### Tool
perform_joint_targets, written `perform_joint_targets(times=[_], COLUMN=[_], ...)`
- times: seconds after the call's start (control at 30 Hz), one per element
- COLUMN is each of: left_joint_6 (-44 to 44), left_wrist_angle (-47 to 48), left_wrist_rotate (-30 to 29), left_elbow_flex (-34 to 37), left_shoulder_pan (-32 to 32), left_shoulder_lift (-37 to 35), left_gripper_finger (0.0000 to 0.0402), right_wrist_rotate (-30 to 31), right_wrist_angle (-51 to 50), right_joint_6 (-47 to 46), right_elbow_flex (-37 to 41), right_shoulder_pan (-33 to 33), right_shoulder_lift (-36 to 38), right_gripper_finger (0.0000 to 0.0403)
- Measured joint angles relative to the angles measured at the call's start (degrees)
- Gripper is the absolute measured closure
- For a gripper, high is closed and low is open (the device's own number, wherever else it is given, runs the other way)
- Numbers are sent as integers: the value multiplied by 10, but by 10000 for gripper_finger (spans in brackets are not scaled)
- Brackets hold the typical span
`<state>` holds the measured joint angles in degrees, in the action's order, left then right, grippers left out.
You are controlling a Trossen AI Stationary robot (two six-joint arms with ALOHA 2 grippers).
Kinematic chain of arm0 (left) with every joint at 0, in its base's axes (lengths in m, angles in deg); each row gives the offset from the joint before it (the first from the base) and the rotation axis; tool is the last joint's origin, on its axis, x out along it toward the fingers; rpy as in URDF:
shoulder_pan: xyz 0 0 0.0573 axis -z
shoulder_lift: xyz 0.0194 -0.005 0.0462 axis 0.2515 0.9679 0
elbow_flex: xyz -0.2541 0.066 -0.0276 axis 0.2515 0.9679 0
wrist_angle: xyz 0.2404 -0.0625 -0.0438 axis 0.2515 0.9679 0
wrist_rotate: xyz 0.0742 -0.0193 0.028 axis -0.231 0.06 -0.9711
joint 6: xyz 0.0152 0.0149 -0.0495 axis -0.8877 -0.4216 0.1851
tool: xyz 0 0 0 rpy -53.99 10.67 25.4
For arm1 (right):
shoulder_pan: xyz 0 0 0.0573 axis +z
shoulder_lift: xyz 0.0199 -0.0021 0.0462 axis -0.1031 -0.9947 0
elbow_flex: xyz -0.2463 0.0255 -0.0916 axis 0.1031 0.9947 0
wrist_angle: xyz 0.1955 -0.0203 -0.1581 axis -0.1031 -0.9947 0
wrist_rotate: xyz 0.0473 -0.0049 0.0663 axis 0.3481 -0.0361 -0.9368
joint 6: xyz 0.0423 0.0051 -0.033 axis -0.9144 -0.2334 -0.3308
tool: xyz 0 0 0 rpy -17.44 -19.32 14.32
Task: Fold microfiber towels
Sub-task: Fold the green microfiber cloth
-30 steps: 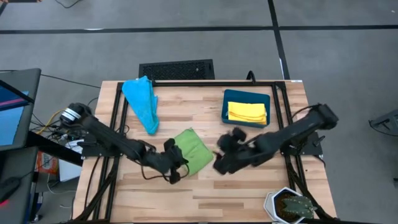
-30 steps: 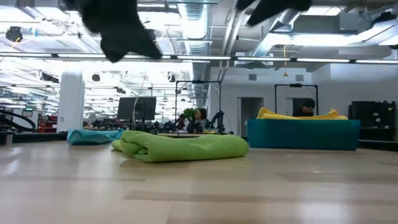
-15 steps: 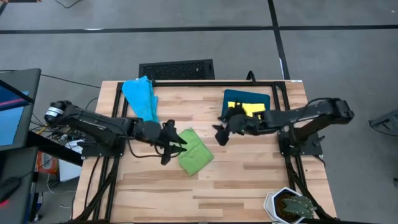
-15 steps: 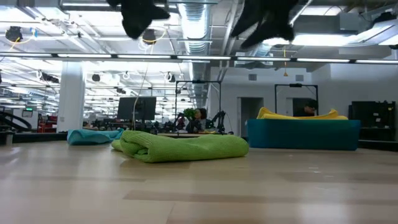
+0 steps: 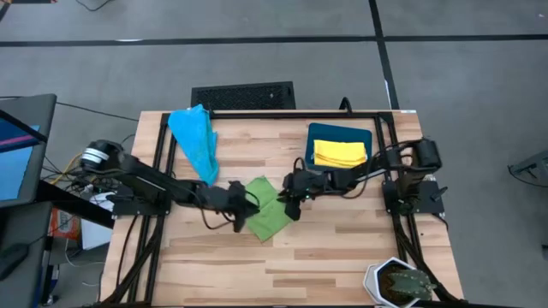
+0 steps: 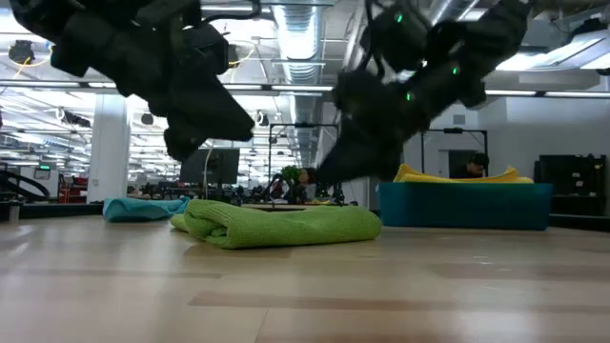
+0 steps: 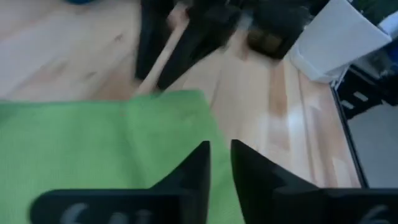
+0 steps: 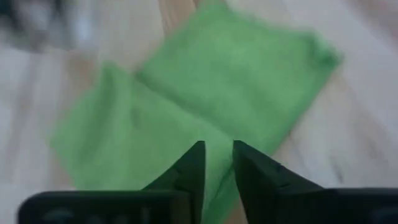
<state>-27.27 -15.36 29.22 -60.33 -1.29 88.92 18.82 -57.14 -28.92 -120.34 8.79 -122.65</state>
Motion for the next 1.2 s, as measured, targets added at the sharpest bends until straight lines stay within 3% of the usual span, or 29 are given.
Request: perform_joint_targets(times=[0.13, 0.47, 0.63, 0.8, 1.2], left_joint_6=[29, 112, 118, 133, 163], left_wrist_angle=[12, 171, 203, 228, 217], left_wrist_rotate=[-39, -63, -83, -112, -118], left_elbow_flex=[-78, -249, -255, -255, -254], left_shoulder_pan=[27, 34, 41, 58, 93], left_shoulder_lift=[87, 241, 242, 232, 269], left_gripper_finger=[393, 400, 401, 401, 401], right_wrist_rotate=[-14, -24, -40, -42, -47], right_wrist_angle=[-3, -71, -69, -58, -35], right_joint_6=[32, 26, 34, 49, 85], right_elbow_flex=[-2, -1, 1, 13, 39], right_shoulder_pan=[-10, -44, -41, -42, -49], right_shoulder_lift=[-42, -34, 14, 57, 62], right_gripper_finger=[323, 380, 389, 371, 383])
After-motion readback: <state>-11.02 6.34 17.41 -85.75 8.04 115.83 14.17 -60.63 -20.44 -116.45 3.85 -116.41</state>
